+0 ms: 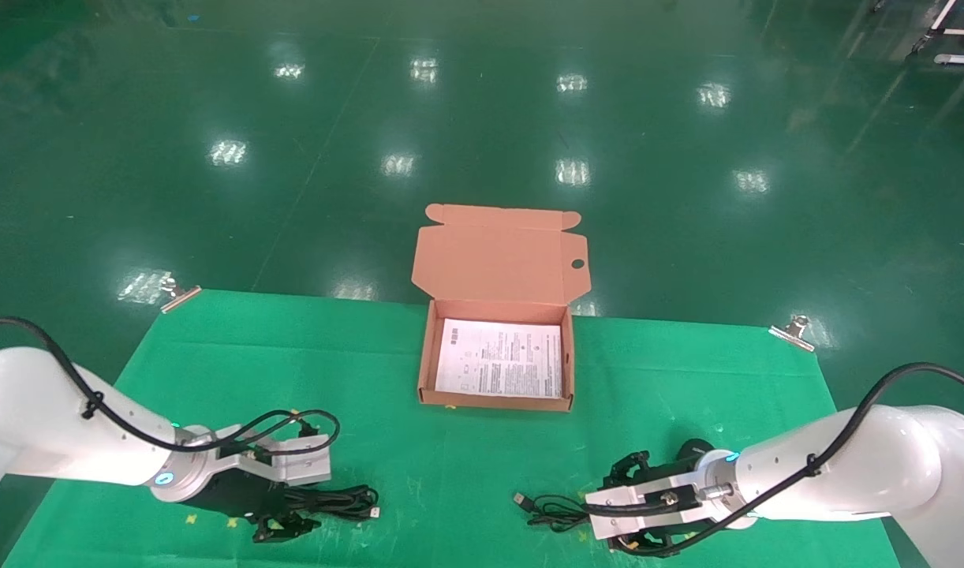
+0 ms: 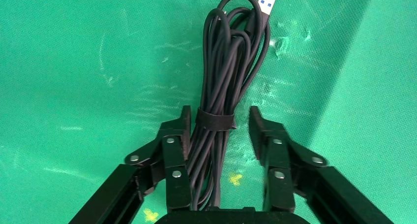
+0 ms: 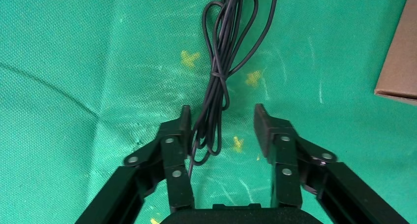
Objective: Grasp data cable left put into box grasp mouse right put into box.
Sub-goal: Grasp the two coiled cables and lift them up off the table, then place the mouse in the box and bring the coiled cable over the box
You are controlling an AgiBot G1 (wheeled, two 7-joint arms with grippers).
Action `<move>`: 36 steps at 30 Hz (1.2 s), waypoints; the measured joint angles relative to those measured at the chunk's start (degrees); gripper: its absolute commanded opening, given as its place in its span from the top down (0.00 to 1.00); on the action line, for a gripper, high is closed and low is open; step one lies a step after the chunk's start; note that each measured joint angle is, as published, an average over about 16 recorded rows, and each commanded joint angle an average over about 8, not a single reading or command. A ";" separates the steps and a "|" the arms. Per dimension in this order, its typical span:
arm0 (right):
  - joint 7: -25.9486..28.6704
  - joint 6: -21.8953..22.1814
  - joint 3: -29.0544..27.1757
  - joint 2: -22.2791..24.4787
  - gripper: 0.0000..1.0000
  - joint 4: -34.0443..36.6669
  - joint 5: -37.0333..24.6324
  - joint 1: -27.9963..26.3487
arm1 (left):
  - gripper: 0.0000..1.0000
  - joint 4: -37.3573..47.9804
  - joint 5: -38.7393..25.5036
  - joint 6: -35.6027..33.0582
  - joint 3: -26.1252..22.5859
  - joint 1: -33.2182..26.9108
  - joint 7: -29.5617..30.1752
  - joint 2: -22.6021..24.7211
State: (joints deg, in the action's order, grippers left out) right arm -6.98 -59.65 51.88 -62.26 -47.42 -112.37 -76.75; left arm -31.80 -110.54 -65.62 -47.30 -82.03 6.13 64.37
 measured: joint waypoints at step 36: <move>10.84 0.50 -6.57 11.51 1.00 -14.46 1.86 -4.67 | 1.00 -13.97 1.68 -3.84 2.75 -4.36 0.70 -9.55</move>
State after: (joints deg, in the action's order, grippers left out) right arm 3.86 -59.15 45.31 -50.75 -61.88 -110.51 -81.42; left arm -45.76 -108.86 -69.46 -44.55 -86.39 6.83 54.83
